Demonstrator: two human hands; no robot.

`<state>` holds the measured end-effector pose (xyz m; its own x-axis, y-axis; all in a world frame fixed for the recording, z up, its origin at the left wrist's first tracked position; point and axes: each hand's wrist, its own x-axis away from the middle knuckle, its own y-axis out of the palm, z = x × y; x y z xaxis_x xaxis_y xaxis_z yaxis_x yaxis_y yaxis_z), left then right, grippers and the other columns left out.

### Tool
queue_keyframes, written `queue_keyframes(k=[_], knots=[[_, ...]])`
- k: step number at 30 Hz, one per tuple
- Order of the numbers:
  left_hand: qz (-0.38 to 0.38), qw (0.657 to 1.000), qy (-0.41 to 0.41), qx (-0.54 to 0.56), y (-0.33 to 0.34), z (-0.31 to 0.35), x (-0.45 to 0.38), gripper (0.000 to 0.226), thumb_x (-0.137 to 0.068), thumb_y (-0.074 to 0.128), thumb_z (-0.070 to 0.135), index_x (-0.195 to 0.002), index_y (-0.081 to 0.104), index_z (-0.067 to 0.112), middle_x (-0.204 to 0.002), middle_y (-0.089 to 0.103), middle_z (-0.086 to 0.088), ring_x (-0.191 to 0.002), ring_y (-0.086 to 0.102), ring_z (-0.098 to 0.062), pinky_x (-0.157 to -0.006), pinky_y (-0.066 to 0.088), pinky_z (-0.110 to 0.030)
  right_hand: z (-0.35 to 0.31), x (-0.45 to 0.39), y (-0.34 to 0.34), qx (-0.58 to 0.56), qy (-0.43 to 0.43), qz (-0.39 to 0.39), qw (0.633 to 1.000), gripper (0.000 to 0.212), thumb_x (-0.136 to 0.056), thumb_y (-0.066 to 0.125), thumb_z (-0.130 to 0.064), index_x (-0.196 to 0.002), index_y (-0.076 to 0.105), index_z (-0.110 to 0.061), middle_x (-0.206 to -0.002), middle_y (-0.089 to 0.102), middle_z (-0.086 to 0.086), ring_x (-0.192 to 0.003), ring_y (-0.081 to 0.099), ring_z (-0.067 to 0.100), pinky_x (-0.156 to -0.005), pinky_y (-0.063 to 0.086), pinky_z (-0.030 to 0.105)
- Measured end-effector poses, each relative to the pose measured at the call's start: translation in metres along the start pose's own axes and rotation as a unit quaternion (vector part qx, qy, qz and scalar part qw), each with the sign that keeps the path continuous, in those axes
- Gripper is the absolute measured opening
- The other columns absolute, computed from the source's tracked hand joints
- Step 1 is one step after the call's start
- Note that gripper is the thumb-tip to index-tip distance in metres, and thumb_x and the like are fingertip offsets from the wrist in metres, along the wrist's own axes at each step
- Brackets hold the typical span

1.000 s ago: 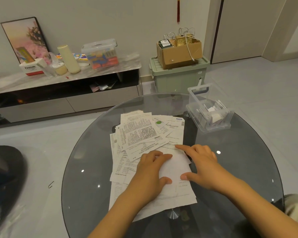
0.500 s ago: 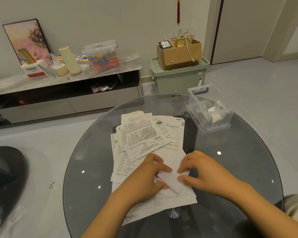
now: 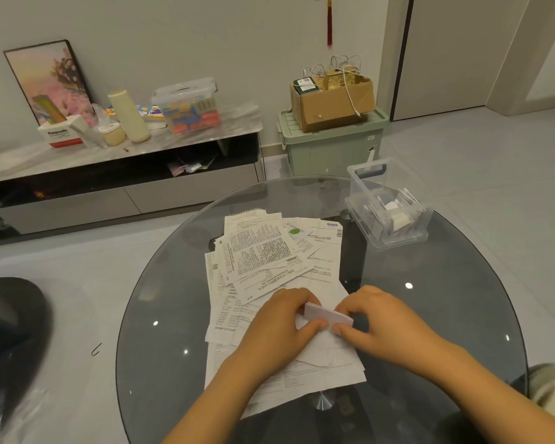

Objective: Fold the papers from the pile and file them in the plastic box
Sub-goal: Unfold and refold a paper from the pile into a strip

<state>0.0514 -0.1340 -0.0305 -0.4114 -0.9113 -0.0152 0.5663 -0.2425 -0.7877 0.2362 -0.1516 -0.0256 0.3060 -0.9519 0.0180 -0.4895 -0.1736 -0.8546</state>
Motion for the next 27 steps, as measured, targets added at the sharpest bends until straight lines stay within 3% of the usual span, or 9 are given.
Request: queue_keyframes(k=[6, 13, 18, 20, 24, 27], knots=[[0.009, 0.999, -0.034, 0.026, 0.007, -0.003, -0.009, 0.027, -0.077, 0.071, 0.029, -0.097, 0.052, 0.031, -0.092, 0.055, 0.015, -0.086, 0.05, -0.002, -0.069, 0.033, -0.009, -0.001, -0.006, 0.01, 0.013, 0.03, 0.018, 0.999, 0.022, -0.085, 0.06, -0.042, -0.097, 0.058, -0.024, -0.1, 0.054, -0.009, -0.098, 0.041, 0.009, -0.082, 0.038, 0.021], [0.026, 0.995, -0.067, 0.068, 0.01, -0.006, -0.012, 0.033, -0.076, 0.075, 0.02, -0.099, 0.053, 0.03, -0.089, 0.056, 0.015, -0.084, 0.053, -0.005, -0.07, 0.035, -0.006, -0.001, -0.008, 0.01, 0.068, 0.066, 0.016, 0.995, 0.03, -0.082, 0.06, -0.05, -0.102, 0.047, -0.032, -0.101, 0.043, -0.012, -0.099, 0.031, 0.01, -0.087, 0.025, 0.026], [0.028, 0.991, -0.086, 0.102, 0.009, -0.009, -0.015, 0.044, -0.074, 0.077, 0.014, -0.104, 0.052, 0.032, -0.086, 0.056, 0.012, -0.075, 0.052, -0.001, -0.067, 0.038, -0.007, 0.002, -0.01, 0.008, 0.083, 0.09, 0.02, 0.992, 0.055, -0.079, 0.064, -0.05, -0.122, 0.033, -0.036, -0.117, 0.037, -0.011, -0.112, 0.03, 0.012, -0.091, 0.021, 0.027], [0.032, 0.99, -0.089, 0.105, 0.007, -0.011, -0.016, 0.044, -0.073, 0.077, 0.012, -0.104, 0.052, 0.032, -0.087, 0.058, 0.01, -0.073, 0.051, 0.0, -0.068, 0.04, -0.011, 0.002, -0.011, 0.008, 0.08, 0.082, 0.024, 0.993, 0.057, -0.079, 0.066, -0.047, -0.123, 0.029, -0.038, -0.118, 0.035, -0.011, -0.109, 0.028, 0.01, -0.09, 0.021, 0.026], [0.021, 0.996, -0.043, 0.072, 0.006, -0.013, -0.013, 0.041, -0.078, 0.073, 0.011, -0.102, 0.055, 0.038, -0.096, 0.05, 0.013, -0.077, 0.05, 0.001, -0.071, 0.036, -0.006, 0.003, -0.007, 0.007, 0.065, 0.042, 0.012, 0.997, 0.045, -0.084, 0.062, -0.039, -0.122, 0.038, -0.04, -0.115, 0.028, -0.015, -0.111, 0.024, 0.008, -0.089, 0.016, 0.023], [-0.004, 0.999, 0.011, 0.038, 0.007, -0.014, -0.01, 0.032, -0.082, 0.07, 0.022, -0.111, 0.065, 0.036, -0.109, 0.043, 0.018, -0.086, 0.047, 0.005, -0.079, 0.033, -0.002, 0.003, -0.006, 0.004, 0.062, 0.016, -0.001, 0.998, 0.039, -0.087, 0.06, -0.041, -0.124, 0.049, -0.039, -0.121, 0.038, -0.019, -0.118, 0.027, 0.007, -0.084, 0.013, 0.019]])
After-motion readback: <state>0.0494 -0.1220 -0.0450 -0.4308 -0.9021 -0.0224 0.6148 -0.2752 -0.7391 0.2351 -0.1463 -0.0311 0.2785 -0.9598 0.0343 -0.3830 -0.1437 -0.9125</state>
